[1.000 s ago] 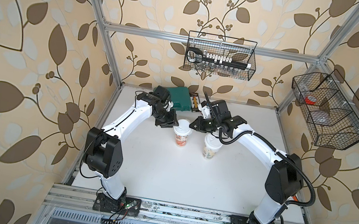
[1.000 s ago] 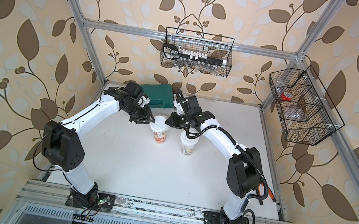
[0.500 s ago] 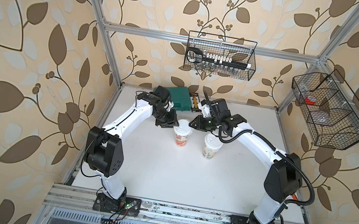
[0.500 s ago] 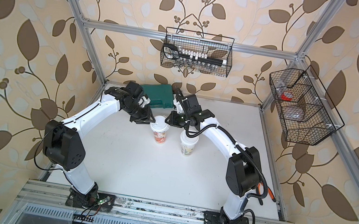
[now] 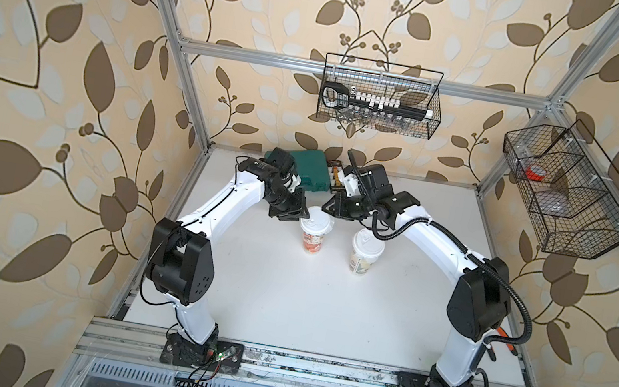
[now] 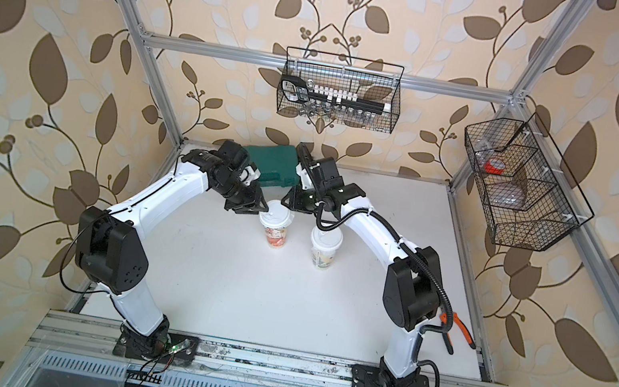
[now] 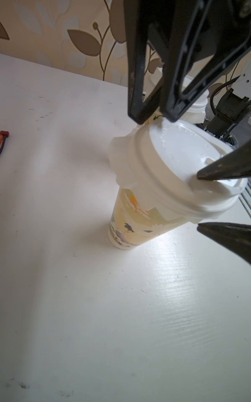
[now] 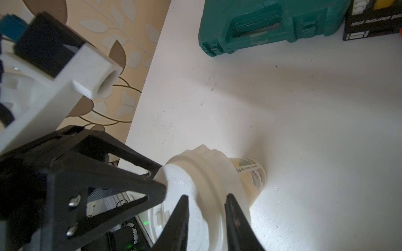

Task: Put the leak-proof paper on the milk tea cups
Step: Secure the cup lid on the cup.

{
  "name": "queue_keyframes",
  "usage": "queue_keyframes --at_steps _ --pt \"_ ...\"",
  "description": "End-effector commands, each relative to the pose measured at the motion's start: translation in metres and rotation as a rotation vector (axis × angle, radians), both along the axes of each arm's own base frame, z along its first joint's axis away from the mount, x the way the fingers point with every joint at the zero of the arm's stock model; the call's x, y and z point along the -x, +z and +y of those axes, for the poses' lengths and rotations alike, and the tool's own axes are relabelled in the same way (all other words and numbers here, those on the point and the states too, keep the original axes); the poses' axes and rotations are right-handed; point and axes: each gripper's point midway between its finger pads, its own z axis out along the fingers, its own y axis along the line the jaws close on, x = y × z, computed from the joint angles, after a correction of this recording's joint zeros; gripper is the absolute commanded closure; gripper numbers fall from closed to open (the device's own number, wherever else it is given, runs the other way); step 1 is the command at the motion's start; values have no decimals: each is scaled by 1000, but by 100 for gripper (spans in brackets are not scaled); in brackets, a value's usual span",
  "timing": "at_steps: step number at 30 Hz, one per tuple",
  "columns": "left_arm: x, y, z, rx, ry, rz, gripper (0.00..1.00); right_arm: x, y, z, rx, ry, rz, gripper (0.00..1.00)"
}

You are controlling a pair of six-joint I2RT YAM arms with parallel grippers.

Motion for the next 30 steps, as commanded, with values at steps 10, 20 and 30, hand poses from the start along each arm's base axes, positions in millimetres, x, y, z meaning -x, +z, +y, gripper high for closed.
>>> queue_keyframes --at_steps 10,20,30 --pt "8 -26 9 -97 -12 74 66 -1 -30 -4 48 9 58 82" --pt "8 -29 9 -100 -12 81 66 16 -66 -14 90 10 131 84" --pt "10 -31 10 -105 -12 88 66 26 -82 -21 125 8 173 85"
